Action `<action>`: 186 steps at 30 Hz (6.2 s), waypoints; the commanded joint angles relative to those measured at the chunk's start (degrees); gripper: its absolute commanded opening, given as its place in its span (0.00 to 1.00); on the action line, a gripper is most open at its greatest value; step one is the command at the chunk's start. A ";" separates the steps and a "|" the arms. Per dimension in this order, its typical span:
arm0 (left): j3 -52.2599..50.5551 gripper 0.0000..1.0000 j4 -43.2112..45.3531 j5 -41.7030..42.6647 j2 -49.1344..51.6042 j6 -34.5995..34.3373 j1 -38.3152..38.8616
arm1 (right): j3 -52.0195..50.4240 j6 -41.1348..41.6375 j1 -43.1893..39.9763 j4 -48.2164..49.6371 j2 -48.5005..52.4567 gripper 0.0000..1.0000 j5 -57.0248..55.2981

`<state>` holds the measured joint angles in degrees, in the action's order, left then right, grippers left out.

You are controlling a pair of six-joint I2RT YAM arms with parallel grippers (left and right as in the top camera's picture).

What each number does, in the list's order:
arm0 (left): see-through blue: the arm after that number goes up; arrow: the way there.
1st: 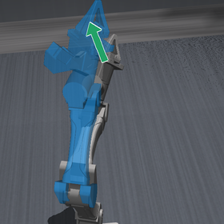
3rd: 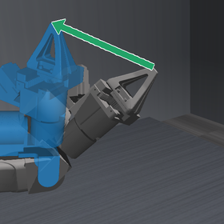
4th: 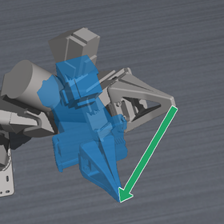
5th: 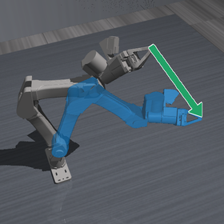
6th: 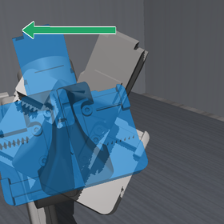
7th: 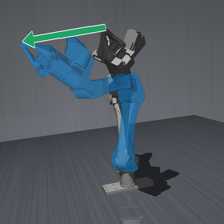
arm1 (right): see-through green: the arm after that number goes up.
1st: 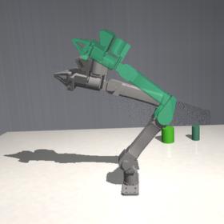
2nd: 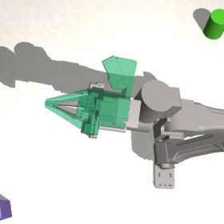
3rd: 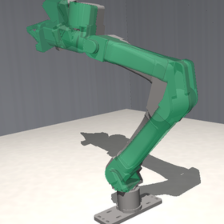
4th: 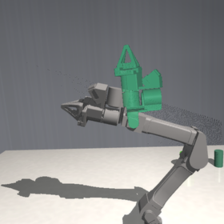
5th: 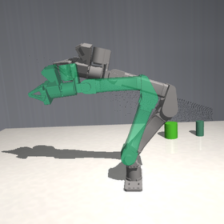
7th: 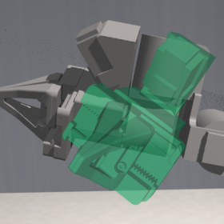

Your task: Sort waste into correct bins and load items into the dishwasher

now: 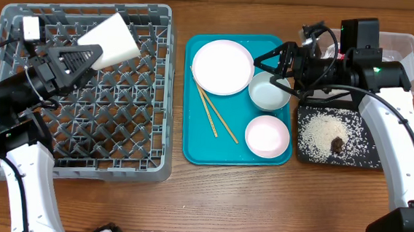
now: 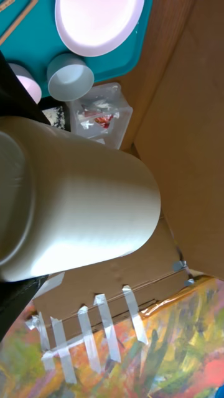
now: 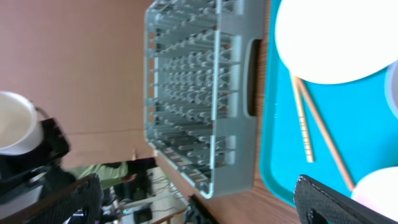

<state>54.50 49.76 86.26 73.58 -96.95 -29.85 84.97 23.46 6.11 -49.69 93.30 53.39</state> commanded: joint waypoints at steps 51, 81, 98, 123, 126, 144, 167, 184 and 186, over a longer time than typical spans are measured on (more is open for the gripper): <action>30.91 0.04 -137.13 -67.87 0.24 78.88 20.22 | 0.76 -2.75 0.13 -1.92 0.17 1.00 -5.38; 7.37 0.45 -119.14 -81.99 0.26 70.97 32.28 | 0.76 -2.97 0.15 -2.64 0.20 1.00 -5.42; 7.78 0.81 -117.92 -82.20 0.26 71.23 33.64 | 0.76 -2.95 0.15 -3.21 0.20 1.00 -7.10; 35.01 0.69 -115.49 -74.25 0.22 79.19 41.31 | 3.85 -6.01 0.24 -16.55 -19.93 1.00 -31.50; 37.20 0.70 -115.49 -77.57 0.22 79.17 45.53 | 3.82 -6.03 0.26 -16.94 -19.93 1.00 -30.77; 47.01 0.74 -120.28 -87.06 -2.91 73.79 54.07 | 3.82 -9.42 16.46 -14.19 -13.70 1.00 -42.27; 47.34 0.94 -123.21 -101.70 -4.72 69.40 54.07 | 3.82 -5.22 26.21 -4.50 8.04 0.73 -50.82; 47.23 0.98 -126.79 -99.47 0.61 63.28 51.58 | 3.82 3.76 26.18 -3.74 8.74 0.68 -56.39; 47.23 0.98 -127.49 -99.27 2.43 63.25 51.58 | 3.82 5.40 26.18 -3.76 8.74 0.68 -56.37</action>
<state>100.88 -77.14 -13.72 73.41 -31.86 22.02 87.66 24.97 32.08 -53.65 101.86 -1.45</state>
